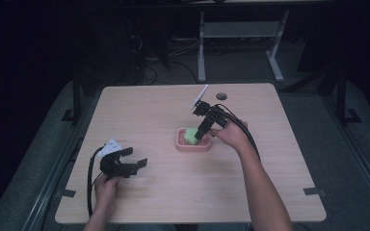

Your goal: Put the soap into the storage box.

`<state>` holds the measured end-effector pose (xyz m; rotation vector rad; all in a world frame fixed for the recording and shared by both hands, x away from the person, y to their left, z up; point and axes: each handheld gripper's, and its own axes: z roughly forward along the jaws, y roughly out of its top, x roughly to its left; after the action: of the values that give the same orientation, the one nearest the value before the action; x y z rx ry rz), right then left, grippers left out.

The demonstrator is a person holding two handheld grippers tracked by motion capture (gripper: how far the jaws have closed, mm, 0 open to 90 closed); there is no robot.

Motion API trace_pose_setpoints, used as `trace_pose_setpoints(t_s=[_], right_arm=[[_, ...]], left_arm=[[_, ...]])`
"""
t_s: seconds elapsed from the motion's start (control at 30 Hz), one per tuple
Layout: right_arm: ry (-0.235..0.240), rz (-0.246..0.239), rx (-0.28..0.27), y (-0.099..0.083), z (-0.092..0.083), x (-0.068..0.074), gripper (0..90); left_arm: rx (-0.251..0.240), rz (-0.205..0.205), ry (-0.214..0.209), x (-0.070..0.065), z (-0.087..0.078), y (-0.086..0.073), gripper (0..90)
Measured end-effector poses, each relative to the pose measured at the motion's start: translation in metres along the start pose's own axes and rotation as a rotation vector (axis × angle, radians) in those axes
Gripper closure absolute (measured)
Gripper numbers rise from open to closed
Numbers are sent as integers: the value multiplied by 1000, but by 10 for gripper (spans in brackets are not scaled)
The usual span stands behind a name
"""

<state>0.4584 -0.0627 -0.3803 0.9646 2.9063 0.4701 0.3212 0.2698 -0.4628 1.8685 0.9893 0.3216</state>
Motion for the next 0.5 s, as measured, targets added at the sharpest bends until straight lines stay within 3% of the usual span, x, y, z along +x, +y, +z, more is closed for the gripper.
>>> trace_pose_setpoints(t_s=[0.5], right_arm=[[-8,27,-37,-19,-14,-5,210]], left_arm=[[-2,-1,1,0,0,0,143]])
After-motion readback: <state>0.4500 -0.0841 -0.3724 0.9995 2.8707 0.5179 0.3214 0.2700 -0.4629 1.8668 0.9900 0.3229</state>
